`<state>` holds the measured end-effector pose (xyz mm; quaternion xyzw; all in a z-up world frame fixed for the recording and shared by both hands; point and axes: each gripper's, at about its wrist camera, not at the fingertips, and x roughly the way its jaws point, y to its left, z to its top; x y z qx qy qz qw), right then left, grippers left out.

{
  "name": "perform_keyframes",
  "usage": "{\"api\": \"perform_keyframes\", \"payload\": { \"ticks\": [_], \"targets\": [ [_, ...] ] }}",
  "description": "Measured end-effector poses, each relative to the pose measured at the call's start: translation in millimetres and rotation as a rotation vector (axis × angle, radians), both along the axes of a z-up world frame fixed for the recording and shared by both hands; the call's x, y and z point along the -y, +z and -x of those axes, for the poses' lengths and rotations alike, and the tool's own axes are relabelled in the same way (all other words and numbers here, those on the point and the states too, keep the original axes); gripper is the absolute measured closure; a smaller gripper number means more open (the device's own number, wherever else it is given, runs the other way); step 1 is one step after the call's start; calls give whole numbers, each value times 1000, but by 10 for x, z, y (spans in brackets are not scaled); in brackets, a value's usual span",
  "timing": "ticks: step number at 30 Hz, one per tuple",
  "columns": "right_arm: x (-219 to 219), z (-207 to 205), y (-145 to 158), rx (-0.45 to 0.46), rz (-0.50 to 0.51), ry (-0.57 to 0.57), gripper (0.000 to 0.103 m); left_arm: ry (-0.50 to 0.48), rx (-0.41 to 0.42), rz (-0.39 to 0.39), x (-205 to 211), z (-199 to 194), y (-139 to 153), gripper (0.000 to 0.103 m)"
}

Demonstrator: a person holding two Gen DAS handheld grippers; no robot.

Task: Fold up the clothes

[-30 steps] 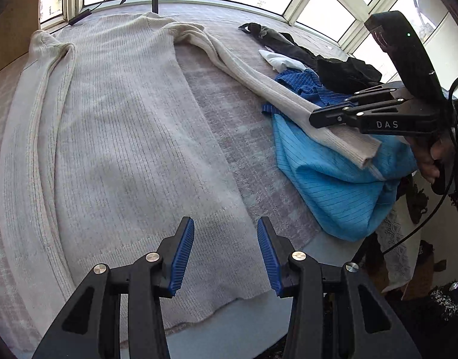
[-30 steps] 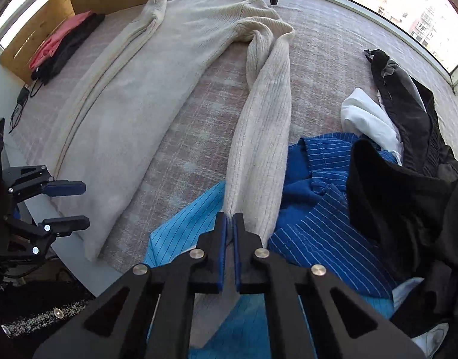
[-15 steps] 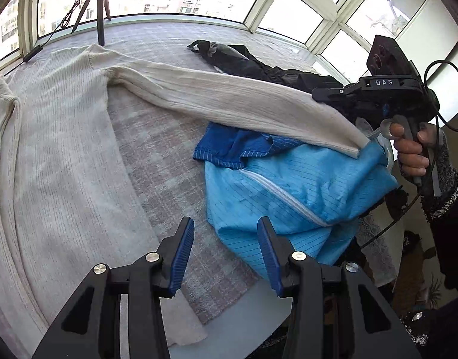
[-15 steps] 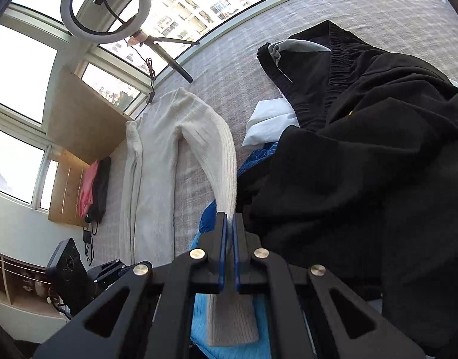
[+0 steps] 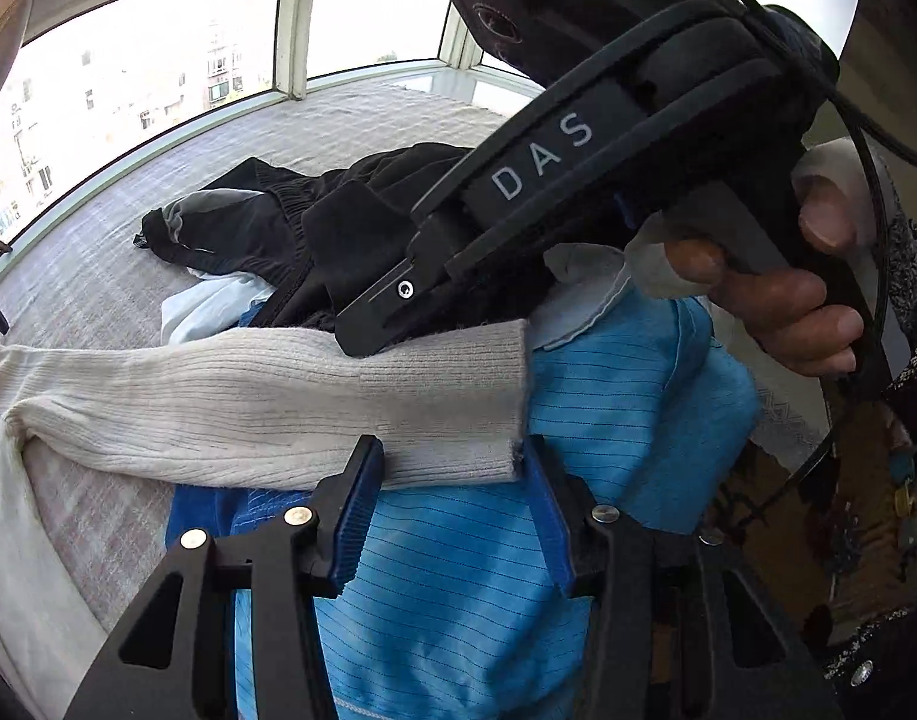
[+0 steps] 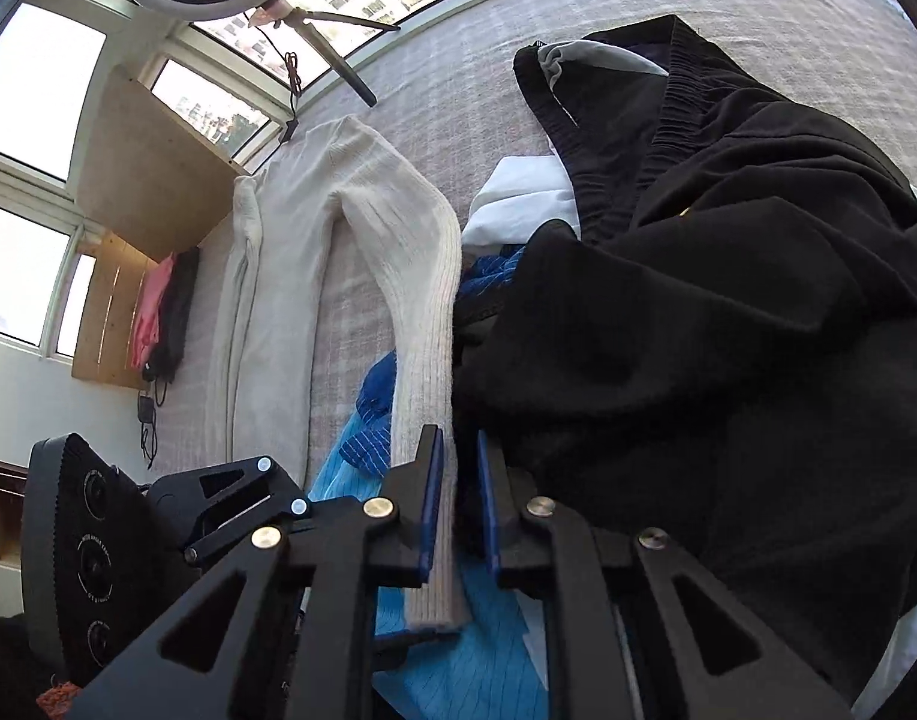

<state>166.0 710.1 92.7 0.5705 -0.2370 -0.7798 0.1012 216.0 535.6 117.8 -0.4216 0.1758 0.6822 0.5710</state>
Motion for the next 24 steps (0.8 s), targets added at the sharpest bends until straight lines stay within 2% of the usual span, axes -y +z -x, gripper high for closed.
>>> {"api": "perform_keyframes", "payload": {
  "ticks": [3, 5, 8, 12, 15, 16, 17, 18, 19, 21, 24],
  "targets": [
    [141, 9, 29, -32, -76, 60, 95, 17, 126, -37, 124, 65, -14, 82],
    [222, 24, 73, -57, -103, 89, 99, 38, 158, -48, 270, 86, 20, 82],
    [253, 58, 221, -113, -77, 70, 100, 99, 152, -52, 591, 135, 117, 69],
    [317, 157, 437, -187, 2, 34, 100, 300, 111, -53, 1349, 374, 213, 59],
    [437, 251, 424, -184, -54, 54, 99, 475, 125, -49, 1985, 535, 183, 59],
    [470, 287, 393, -162, -74, 70, 97, 523, 147, -57, 2205, 563, 169, 59],
    [499, 324, 344, -123, -110, 84, 87, 565, 160, -60, 2397, 575, 157, 59],
    [513, 347, 293, -93, -163, 86, 71, 601, 163, -59, 2562, 570, 147, 59],
    [519, 362, 244, -69, -221, 83, 67, 631, 165, -57, 2704, 557, 139, 59],
    [525, 382, 149, -25, -312, 83, 67, 673, 168, -59, 2940, 506, 128, 59],
    [493, 354, 14, 23, -329, 98, 67, 706, 171, -61, 3189, 419, 111, 59]
  ]
}}
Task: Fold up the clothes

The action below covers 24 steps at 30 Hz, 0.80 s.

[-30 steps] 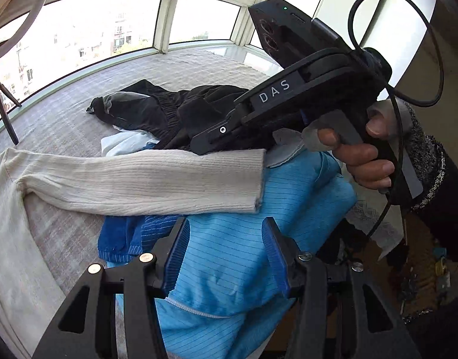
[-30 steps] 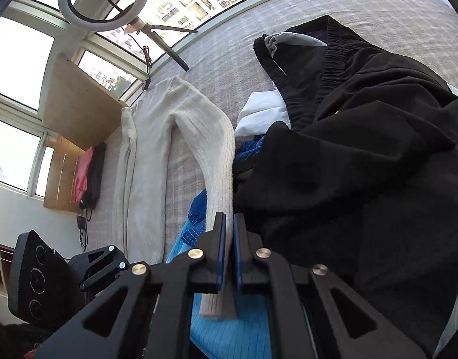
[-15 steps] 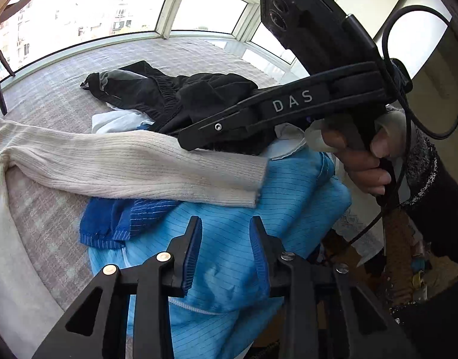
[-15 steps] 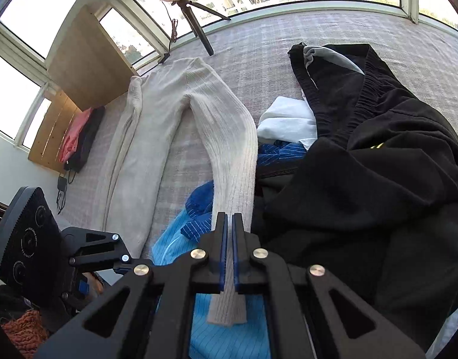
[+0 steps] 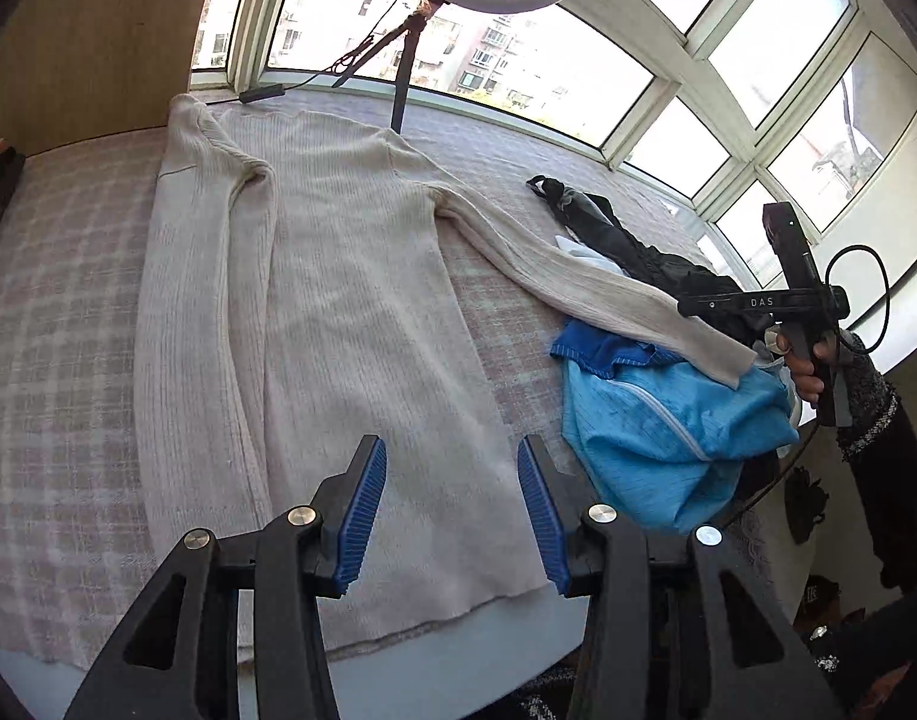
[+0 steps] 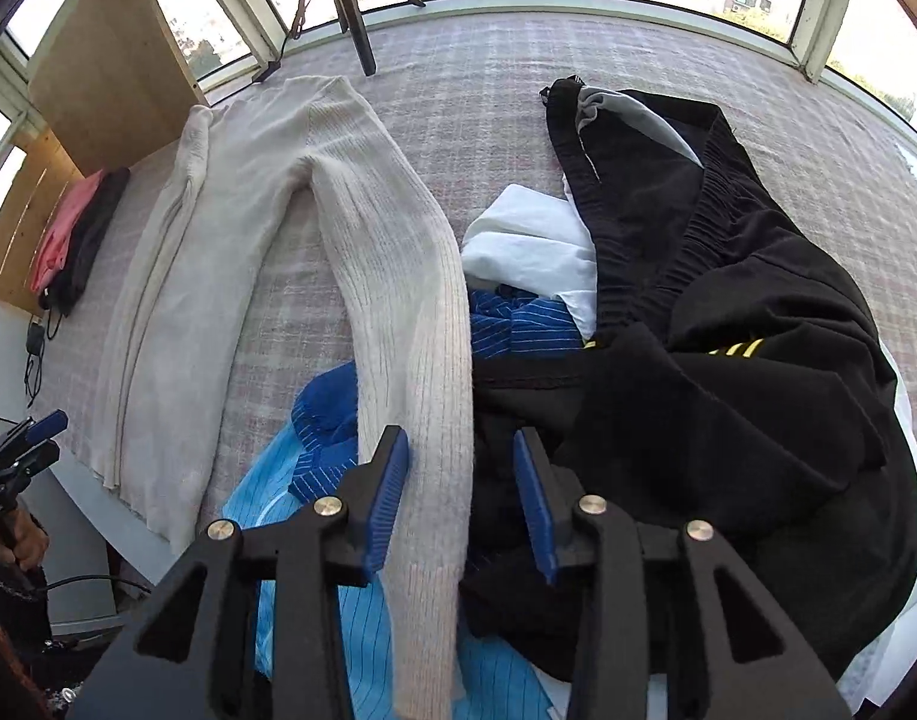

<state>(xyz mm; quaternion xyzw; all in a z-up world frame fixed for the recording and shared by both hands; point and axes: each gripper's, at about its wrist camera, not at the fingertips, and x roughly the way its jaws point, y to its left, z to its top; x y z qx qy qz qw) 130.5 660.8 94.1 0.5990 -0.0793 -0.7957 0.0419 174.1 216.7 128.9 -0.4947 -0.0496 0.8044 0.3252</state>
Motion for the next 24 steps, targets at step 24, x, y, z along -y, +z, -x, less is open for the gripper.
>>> {"api": "perform_keyframes", "payload": {
  "ticks": [24],
  "targets": [
    [2478, 154, 261, -54, 216, 399, 86, 0, -12, 34, 457, -193, -264, 59]
  ]
}}
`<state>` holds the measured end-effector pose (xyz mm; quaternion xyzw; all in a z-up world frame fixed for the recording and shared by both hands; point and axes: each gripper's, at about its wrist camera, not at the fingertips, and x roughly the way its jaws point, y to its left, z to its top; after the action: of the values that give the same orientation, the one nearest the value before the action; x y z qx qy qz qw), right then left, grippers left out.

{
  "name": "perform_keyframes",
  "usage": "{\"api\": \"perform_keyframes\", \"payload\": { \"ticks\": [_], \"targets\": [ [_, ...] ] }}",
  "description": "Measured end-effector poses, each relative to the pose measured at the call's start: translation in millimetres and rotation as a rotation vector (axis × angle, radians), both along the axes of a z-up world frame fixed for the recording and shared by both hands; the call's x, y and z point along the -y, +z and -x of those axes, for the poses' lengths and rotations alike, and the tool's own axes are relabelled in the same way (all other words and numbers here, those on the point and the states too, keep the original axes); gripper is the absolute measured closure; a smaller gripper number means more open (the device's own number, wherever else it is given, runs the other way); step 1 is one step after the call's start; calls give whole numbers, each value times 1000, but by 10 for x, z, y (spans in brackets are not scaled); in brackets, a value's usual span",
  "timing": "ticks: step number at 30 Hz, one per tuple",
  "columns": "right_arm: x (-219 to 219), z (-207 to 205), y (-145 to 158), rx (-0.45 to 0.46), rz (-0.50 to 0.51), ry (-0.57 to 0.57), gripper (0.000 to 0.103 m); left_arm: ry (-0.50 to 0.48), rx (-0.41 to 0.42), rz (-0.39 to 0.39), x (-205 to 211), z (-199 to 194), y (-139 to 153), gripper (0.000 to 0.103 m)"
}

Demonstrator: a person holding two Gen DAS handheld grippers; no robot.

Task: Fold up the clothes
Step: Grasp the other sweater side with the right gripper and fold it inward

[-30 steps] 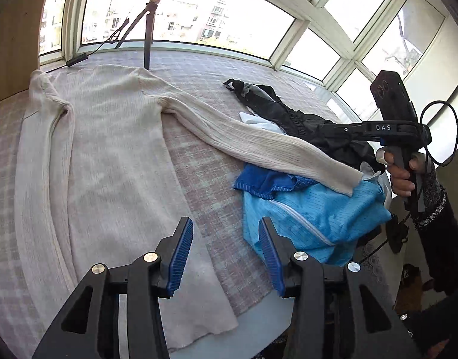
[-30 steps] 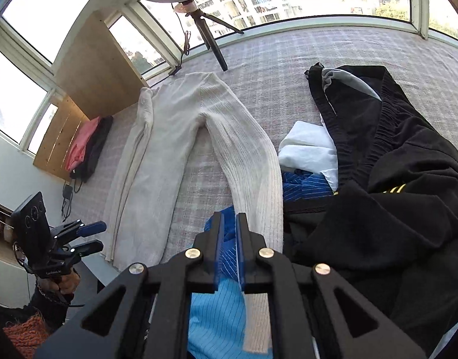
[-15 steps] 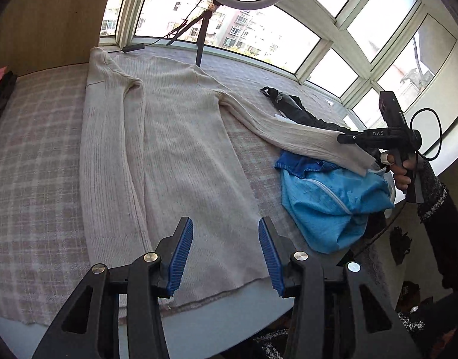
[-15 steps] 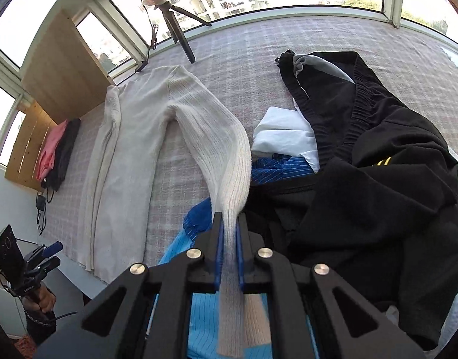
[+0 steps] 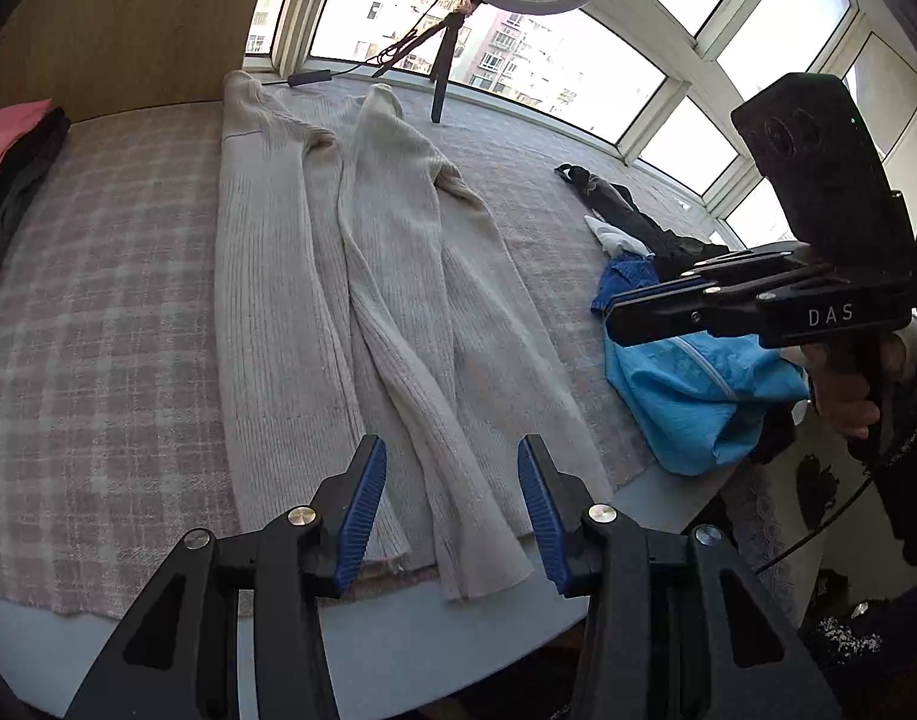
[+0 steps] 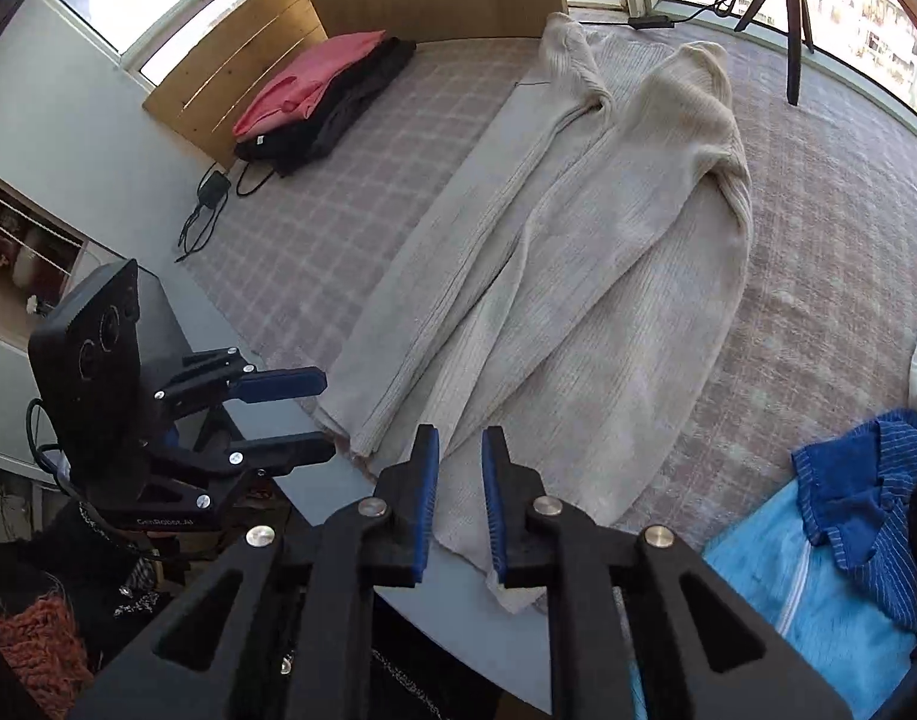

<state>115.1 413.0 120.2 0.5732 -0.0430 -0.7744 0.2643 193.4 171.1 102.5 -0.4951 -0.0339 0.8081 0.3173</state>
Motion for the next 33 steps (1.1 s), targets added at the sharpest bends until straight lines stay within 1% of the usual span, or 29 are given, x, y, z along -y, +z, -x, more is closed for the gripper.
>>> {"api": "perform_keyframes", "payload": {
  "ticks": [2, 4, 6, 7, 8, 9, 12, 13, 16, 18, 19, 21, 22, 23, 24, 25, 26, 28, 29, 30, 33],
  "targets": [
    [-311, 231, 16, -41, -13, -84, 86, -2, 14, 22, -75, -4, -74, 59],
    [-560, 530, -49, -35, 18, -157, 86, 5, 34, 20, -151, -5, -117, 59],
    [-663, 876, -184, -19, 36, -208, 86, 5, 49, 17, -246, -13, -137, 59],
    [-699, 1053, -258, -11, 43, -231, 86, 3, 43, 28, -303, -23, -136, 59],
    [-734, 1230, -333, -2, 50, -254, 86, 1, 22, 56, -373, -38, -127, 59],
    [-691, 1374, -395, -25, 6, -237, 86, -1, 5, 84, -441, -47, -127, 58],
    [-427, 1748, -562, -147, -214, -114, 85, -2, 7, 134, -634, 14, -212, 57],
    [-379, 1844, -627, -161, -255, -73, 84, 1, -3, 167, -705, 41, -261, 57],
    [-310, 2062, -821, -166, -322, 47, 83, 2, -21, 273, -907, 106, -449, 60],
    [-276, 2108, -894, -186, -368, 123, 79, 8, -39, 343, -1009, 122, -554, 60],
    [-261, 2125, -923, -195, -390, 157, 78, 9, -60, 367, -1043, 109, -569, 60],
    [-244, 2161, -959, -210, -412, 210, 77, 16, -77, 382, -1057, 92, -569, 60],
    [-239, 2177, -966, -214, -413, 230, 77, 27, -76, 381, -1042, 97, -566, 63],
    [-225, 2190, -969, -226, -425, 250, 76, 44, -71, 375, -1014, 113, -558, 71],
    [-201, 2198, -971, -243, -440, 267, 72, 58, -60, 364, -982, 132, -549, 81],
    [-175, 2204, -973, -259, -454, 284, 70, 68, -45, 347, -946, 155, -540, 86],
    [-156, 2211, -970, -273, -463, 292, 70, 79, -30, 331, -911, 178, -531, 92],
    [-157, 2243, -953, -283, -459, 282, 70, 99, 1, 298, -841, 223, -513, 96],
    [-210, 2278, -926, -265, -421, 258, 79, 105, 10, 282, -825, 229, -485, 99],
    [-282, 2309, -890, -245, -369, 227, 91, 105, 12, 267, -829, 218, -438, 100],
    [-613, 2379, -784, -178, -193, 116, 93, 106, 12, 226, -860, 181, -277, 100]
  ]
}}
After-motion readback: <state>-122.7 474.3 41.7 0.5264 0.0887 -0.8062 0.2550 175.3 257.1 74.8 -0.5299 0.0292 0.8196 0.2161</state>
